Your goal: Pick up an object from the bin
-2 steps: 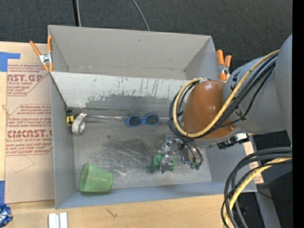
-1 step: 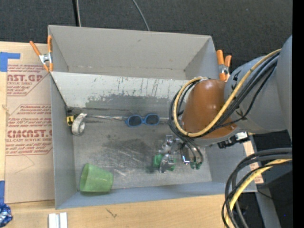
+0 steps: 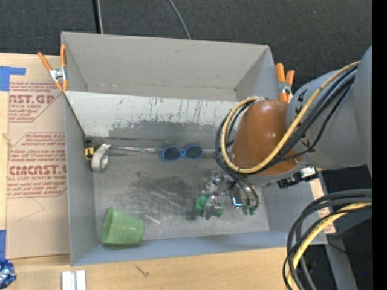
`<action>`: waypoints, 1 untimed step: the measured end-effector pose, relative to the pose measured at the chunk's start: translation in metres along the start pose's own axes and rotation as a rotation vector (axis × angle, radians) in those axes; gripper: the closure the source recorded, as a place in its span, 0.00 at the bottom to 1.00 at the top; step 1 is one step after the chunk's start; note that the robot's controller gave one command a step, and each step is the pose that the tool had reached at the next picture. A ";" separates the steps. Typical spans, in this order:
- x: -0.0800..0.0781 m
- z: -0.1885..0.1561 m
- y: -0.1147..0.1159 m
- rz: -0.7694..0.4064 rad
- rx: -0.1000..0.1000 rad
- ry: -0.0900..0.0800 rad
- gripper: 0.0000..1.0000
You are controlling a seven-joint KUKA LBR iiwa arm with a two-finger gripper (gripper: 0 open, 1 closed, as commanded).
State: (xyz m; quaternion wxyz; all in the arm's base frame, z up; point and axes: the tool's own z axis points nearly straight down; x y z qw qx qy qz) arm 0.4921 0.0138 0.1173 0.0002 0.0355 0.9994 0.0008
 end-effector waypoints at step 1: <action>-0.002 -0.078 0.001 -0.001 0.000 -0.008 1.00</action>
Offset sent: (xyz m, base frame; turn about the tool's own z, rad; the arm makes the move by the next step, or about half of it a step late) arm 0.0000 0.0001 0.0738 0.0000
